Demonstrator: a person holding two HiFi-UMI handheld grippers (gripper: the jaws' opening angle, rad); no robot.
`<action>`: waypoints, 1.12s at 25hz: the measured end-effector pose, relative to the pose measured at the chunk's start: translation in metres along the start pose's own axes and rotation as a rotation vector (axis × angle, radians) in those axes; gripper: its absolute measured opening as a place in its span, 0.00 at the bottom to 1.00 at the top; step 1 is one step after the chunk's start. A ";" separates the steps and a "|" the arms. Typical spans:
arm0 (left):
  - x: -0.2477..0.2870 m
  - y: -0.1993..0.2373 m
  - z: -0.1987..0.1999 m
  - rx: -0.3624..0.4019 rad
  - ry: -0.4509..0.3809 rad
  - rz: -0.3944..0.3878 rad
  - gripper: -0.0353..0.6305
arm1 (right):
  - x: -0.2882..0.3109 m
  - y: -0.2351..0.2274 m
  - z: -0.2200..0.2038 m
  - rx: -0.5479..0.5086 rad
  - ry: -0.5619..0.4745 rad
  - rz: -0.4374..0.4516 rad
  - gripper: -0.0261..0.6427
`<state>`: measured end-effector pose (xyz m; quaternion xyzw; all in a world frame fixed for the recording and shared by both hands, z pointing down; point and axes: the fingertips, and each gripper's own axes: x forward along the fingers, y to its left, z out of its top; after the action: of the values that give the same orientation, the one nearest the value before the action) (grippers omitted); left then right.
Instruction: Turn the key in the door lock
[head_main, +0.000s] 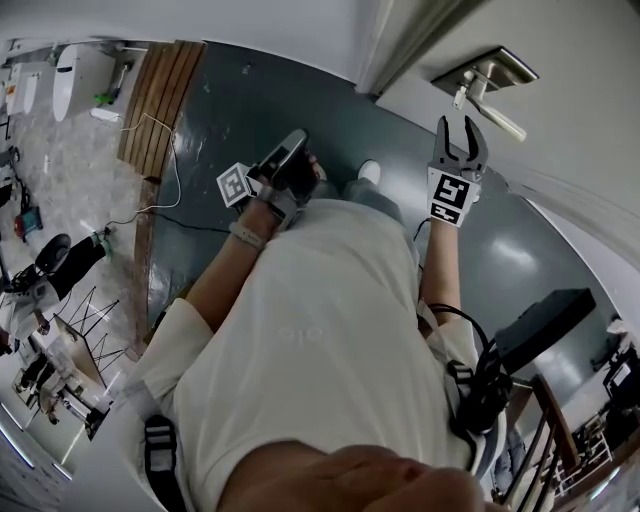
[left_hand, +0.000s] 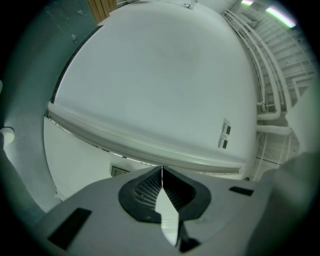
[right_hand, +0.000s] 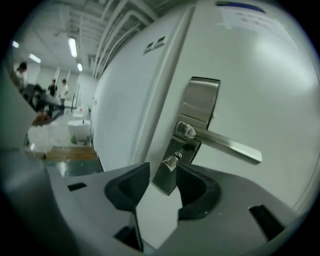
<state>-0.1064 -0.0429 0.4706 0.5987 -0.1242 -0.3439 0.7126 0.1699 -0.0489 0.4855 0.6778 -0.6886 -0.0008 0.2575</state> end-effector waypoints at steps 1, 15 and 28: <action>-0.002 -0.002 0.002 0.001 -0.003 -0.001 0.07 | 0.003 0.000 0.000 -0.098 0.029 -0.031 0.26; -0.027 0.001 0.021 0.017 -0.103 -0.009 0.07 | 0.062 -0.010 -0.019 -0.520 0.124 -0.187 0.26; -0.031 -0.007 0.021 0.020 -0.132 -0.010 0.07 | 0.059 -0.026 -0.004 -0.328 0.088 -0.264 0.12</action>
<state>-0.1442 -0.0394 0.4764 0.5824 -0.1713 -0.3851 0.6951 0.1990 -0.1048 0.5009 0.7107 -0.5725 -0.1168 0.3917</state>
